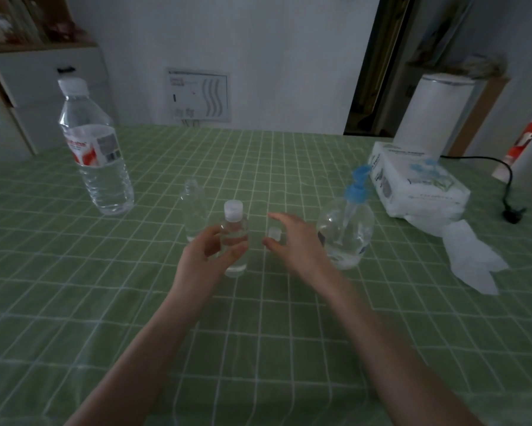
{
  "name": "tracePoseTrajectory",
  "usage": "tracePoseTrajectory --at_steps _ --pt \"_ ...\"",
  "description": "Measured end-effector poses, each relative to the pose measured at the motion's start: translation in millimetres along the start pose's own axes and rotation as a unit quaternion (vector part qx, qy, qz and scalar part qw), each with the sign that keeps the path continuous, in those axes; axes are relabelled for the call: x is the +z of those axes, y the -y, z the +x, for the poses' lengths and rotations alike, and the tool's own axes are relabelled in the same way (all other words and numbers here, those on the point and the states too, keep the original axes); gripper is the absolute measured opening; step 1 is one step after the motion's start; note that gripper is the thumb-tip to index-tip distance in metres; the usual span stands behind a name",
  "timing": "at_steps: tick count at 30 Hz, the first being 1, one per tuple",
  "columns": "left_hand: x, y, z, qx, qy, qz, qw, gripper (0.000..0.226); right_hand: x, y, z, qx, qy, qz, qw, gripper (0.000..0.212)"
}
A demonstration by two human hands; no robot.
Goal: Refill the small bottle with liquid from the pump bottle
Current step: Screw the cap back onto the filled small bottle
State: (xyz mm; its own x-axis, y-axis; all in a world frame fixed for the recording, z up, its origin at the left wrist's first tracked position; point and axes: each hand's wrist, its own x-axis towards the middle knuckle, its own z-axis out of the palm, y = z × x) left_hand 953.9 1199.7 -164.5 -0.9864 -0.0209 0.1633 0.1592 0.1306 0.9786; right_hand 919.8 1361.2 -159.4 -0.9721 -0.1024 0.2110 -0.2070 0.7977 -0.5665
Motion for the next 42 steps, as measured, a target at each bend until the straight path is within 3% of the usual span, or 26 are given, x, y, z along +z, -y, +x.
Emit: tracePoseTrajectory --at_steps 12,17,20,24,28,31,33,42 --pt "3.2 5.8 11.8 -0.006 0.019 0.024 1.0 0.036 23.7 -5.6 22.7 0.027 0.011 -0.086 0.996 0.032" --pt "-6.2 13.4 11.3 -0.016 0.037 0.046 0.998 0.044 21.1 -7.1 21.7 0.005 -0.007 -0.089 0.996 0.037" --pt "-18.7 18.3 11.8 -0.009 -0.016 0.031 0.999 0.035 16.3 -7.3 16.1 0.004 -0.003 -0.039 0.999 0.037" --pt "-33.2 26.0 23.5 -0.036 -0.152 0.003 0.988 0.021 9.4 -8.4 5.0 0.034 0.017 0.056 0.998 0.04" --pt "-36.5 27.4 43.5 -0.06 -0.193 0.041 0.979 0.049 2.6 -10.5 -8.9 0.053 0.013 0.113 0.992 0.032" --pt "-35.3 27.4 58.4 -0.074 -0.156 0.062 0.983 0.072 -2.6 -11.4 -18.6 0.045 0.021 0.133 0.99 0.032" --pt "-33.0 28.2 65.8 -0.08 -0.132 0.059 0.986 0.075 -5.6 -11.0 -23.9 0.037 0.028 0.146 0.988 0.034" --pt "-23.7 33.9 76.6 -0.039 -0.13 0.052 0.989 0.027 -9.5 -5.9 -40.9 0.002 0.043 0.164 0.985 0.031"
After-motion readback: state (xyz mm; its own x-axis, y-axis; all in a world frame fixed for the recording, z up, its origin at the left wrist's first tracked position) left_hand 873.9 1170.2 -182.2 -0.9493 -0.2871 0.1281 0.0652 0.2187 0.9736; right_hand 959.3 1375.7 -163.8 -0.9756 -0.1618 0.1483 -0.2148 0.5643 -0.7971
